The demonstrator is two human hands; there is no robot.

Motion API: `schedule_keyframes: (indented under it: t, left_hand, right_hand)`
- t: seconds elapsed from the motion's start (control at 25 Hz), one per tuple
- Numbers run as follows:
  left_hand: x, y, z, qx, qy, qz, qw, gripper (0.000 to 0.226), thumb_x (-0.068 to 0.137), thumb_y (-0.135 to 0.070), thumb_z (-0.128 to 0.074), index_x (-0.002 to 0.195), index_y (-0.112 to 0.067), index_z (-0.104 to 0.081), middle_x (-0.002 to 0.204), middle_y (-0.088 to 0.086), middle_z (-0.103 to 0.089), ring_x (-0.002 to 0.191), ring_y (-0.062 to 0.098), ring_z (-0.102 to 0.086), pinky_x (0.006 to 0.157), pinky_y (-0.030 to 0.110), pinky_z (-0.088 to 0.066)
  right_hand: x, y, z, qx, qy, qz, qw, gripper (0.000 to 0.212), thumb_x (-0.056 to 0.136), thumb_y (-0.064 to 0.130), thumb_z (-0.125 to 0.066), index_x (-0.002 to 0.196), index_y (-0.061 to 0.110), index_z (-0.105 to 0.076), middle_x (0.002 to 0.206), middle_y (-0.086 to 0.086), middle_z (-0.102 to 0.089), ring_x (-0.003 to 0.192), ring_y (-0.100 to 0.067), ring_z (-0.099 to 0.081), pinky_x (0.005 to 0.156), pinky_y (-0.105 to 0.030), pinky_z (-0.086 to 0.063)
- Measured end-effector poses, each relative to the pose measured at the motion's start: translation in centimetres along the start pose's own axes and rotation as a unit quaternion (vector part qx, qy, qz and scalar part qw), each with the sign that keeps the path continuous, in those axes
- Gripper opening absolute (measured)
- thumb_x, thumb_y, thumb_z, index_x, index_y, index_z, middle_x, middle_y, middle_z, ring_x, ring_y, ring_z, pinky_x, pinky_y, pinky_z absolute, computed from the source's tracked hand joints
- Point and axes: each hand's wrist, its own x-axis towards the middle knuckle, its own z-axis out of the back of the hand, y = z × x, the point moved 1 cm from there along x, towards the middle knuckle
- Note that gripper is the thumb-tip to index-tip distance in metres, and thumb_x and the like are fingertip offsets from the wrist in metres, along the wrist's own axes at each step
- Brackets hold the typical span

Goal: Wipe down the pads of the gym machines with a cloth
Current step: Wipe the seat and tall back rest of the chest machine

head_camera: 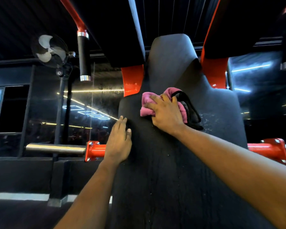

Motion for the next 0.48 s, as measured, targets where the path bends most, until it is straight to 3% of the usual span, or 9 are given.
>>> schedule_keyframes:
  t: [0.2, 0.48]
  left_hand:
    - [2.7, -3.0, -1.5, 0.070, -0.025, -0.069, 0.995, 0.048, 0.102, -0.015, -0.046, 0.149, -0.005, -0.040, 0.160, 0.010, -0.031, 0.149, 0.027, -0.024, 0.124, 0.042, -0.017]
    - [3.8, -4.9, -3.8, 0.105, -0.006, -0.094, 0.990, 0.053, 0.103, -0.023, -0.041, 0.154, -0.012, -0.032, 0.164, 0.001, -0.023, 0.152, 0.019, -0.017, 0.124, 0.041, -0.006]
  right_hand:
    - [-2.3, -5.9, 1.0, -0.020, -0.016, -0.071, 0.997, 0.050, 0.081, 0.032, -0.057, 0.131, 0.039, -0.061, 0.148, 0.004, -0.049, 0.126, -0.033, -0.046, 0.100, -0.056, -0.035]
    - [-7.1, -13.0, 2.6, -0.020, -0.038, -0.223, 0.974, 0.052, 0.081, 0.032, -0.060, 0.133, 0.044, -0.058, 0.150, 0.005, -0.046, 0.129, -0.036, -0.041, 0.102, -0.069, -0.034]
